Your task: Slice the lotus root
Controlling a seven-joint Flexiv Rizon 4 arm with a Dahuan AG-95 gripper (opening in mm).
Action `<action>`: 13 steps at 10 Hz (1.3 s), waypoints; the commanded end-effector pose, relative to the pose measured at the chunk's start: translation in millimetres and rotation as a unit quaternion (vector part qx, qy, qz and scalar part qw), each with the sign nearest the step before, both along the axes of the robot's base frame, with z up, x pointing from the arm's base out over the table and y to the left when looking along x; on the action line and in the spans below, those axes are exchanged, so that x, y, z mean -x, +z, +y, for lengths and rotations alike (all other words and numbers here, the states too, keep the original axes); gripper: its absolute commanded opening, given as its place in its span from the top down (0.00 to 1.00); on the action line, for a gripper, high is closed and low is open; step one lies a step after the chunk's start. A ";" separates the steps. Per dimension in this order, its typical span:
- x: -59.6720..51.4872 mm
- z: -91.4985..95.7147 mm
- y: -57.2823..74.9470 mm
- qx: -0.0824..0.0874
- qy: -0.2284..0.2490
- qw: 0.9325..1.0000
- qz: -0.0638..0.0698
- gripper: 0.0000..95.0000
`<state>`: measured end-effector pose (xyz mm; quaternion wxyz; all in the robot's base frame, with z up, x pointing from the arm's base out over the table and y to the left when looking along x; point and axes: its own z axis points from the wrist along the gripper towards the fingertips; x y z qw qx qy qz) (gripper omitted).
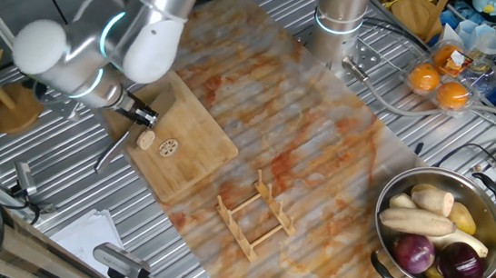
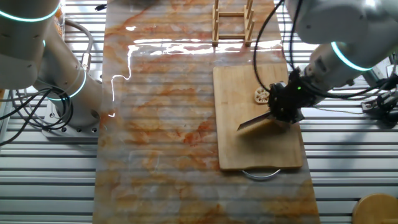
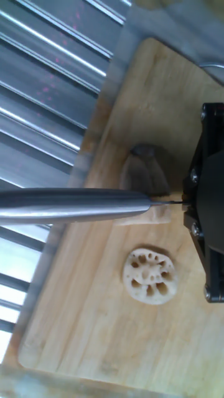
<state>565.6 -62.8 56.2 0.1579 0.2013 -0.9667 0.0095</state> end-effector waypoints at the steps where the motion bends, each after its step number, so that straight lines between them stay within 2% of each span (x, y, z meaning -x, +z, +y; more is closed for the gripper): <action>1: 7.6 -11.7 6.4 0.001 0.001 1.000 -0.008 1.00; 4: 13.5 -28.2 12.1 -0.004 0.004 1.000 -0.009 1.00; 6: 13.9 -27.2 11.4 -0.011 -0.002 1.000 -0.009 1.00; 7: 14.3 -26.0 15.5 -0.021 -0.012 1.000 -0.010 1.00; 8: 14.4 -24.4 21.0 -0.023 -0.017 1.000 -0.011 1.00; 10: 17.7 -17.7 40.8 -0.022 -0.024 0.999 -0.025 1.00; 11: 20.9 -10.1 52.8 -0.026 -0.026 0.999 -0.027 1.00; 13: 22.0 6.2 62.4 -0.020 -0.037 0.999 -0.020 1.00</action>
